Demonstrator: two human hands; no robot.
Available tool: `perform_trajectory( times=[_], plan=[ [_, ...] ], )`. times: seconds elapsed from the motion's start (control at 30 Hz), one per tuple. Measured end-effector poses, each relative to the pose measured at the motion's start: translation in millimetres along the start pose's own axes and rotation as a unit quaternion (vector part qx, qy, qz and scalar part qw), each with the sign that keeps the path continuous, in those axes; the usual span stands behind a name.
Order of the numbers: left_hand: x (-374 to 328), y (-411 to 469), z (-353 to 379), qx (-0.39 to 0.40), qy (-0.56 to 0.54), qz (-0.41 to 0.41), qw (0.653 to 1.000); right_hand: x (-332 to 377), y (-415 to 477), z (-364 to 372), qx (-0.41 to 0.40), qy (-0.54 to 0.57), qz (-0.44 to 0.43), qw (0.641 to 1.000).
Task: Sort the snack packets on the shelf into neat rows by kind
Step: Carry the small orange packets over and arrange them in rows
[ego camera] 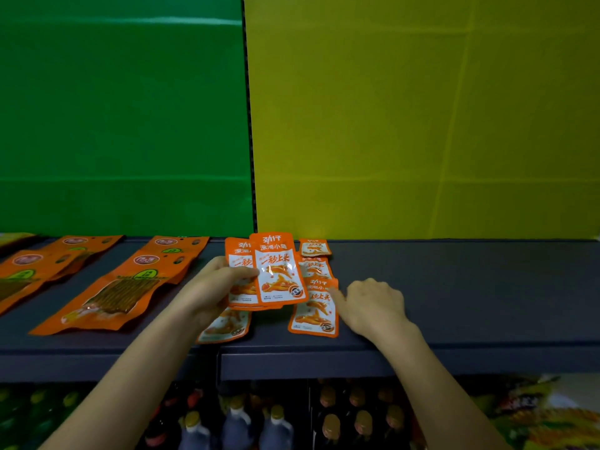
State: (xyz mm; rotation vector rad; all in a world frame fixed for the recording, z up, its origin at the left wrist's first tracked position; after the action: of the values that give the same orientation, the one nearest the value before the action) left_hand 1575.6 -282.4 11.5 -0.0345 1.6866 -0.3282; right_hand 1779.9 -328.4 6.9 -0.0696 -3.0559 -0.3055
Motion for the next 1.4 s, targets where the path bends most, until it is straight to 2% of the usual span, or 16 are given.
perform_trajectory(
  times=[0.1,0.2,0.33,0.4,0.53,0.67,0.8,1.07,1.27,1.4],
  plan=[
    [-3.9,3.7,17.5,0.025,0.014,-0.004,1.0,-9.3,3.5,-12.9,-0.068,0.108,-0.021,0.992],
    [-6.5,7.5,41.7,0.047,0.009,-0.016,0.999,-12.9,13.3,-13.5,-0.069,0.256,-0.036,0.964],
    [-8.8,8.0,74.9,0.067,-0.026,-0.032,0.997,-28.3,26.2,-11.8,-0.087,0.292,-0.063,0.95],
    [-11.8,10.1,84.5,0.069,-0.04,-0.027,0.996,-42.7,30.3,-10.1,-0.101,0.342,-0.067,0.932],
    [-17.6,18.1,82.5,0.034,-0.061,-0.016,0.997,-85.8,40.9,-8.8,-0.161,0.406,-0.04,0.899],
    [-20.4,25.7,74.4,0.003,-0.068,-0.051,0.996,-126.8,68.7,-0.4,-0.145,0.365,0.02,0.919],
    [-23.1,37.7,72.7,0.006,-0.049,-0.064,0.997,-145.6,97.2,22.8,-0.079,0.294,0.064,0.95],
    [-24.1,61.9,86.7,0.024,0.001,-0.066,0.998,-152.1,137.7,38.5,0.004,0.161,0.082,0.984],
    [-19.7,64.2,100.9,0.046,0.019,-0.067,0.996,-154.0,144.3,37.0,-0.023,0.091,0.104,0.99],
    [-23.1,57.6,112.3,0.051,0.025,-0.058,0.997,-155.4,141.2,35.3,-0.048,0.111,0.116,0.986]
  ],
)
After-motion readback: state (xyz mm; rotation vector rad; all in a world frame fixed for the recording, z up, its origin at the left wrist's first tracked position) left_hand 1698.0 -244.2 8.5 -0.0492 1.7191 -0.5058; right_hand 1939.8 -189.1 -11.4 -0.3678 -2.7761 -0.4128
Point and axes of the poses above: each hand's wrist, its own y-axis towards the middle knuckle, its own z-axis out of the palm, x = y × z, the point moved 8 cm from there along y, towards the middle knuckle, and after that the axes turned 11 degrees about -z, right-handed, at the moved point
